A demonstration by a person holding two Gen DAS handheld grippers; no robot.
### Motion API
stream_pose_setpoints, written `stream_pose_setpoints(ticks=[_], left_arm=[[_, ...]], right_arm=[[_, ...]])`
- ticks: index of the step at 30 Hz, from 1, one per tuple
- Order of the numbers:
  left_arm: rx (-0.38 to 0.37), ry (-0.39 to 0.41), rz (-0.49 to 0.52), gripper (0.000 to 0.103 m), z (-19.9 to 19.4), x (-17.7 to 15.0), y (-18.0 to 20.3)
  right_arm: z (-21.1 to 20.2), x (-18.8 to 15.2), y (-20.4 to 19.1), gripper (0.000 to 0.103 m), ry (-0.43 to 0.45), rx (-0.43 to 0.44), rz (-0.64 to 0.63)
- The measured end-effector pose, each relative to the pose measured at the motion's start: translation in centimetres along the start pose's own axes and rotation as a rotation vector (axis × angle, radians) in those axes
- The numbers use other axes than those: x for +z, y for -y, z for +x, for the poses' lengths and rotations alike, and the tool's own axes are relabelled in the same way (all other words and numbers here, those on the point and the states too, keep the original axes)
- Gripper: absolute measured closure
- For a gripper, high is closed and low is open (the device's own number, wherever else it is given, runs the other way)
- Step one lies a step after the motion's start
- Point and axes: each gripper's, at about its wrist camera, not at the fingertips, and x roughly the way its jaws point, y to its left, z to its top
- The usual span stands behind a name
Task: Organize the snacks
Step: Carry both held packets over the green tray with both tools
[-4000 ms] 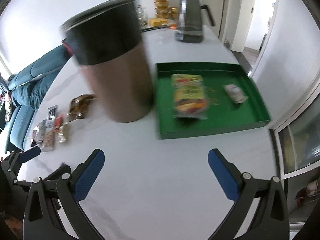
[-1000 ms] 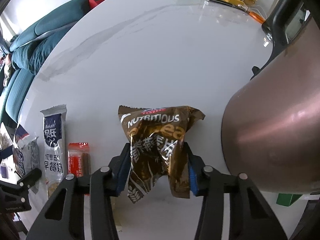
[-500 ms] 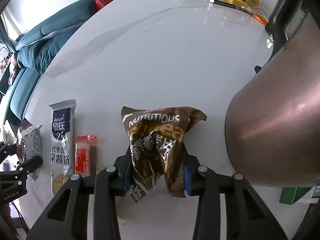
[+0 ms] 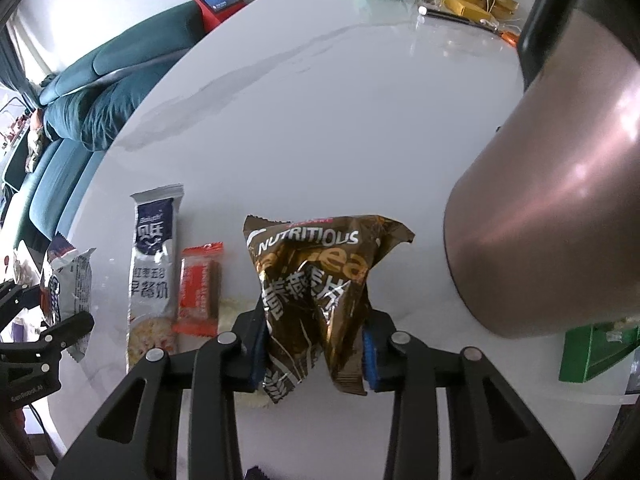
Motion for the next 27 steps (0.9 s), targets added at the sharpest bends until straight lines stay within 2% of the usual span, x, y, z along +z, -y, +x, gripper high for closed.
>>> stream_pose_setpoints(ticks=[8, 13, 20, 27], left_arm=[[-0.017, 0.03, 0.059, 0.047, -1.6, -0.7, 1.0], [-0.032, 0.037, 0.11, 0.048, -2.2, -1.4, 3.2], [-0.057, 0.039, 0.201, 0.048, -2.8, -2.3, 8.0], [-0.085, 0.033, 0.267, 0.048, -2.8, -2.6, 14.5]], right_arm=[[-3.3, -2.2, 0.7, 0.064, 0.04, 0.012, 0.015], [-5.5, -4.8, 2.1, 0.064, 0.062, 0.031, 0.047], [-7.8, -9.6, 5.3, 0.064, 0.074, 0.04, 0.121], [-10.5, -14.3, 11.3, 0.064, 0.08, 0.032, 0.188]])
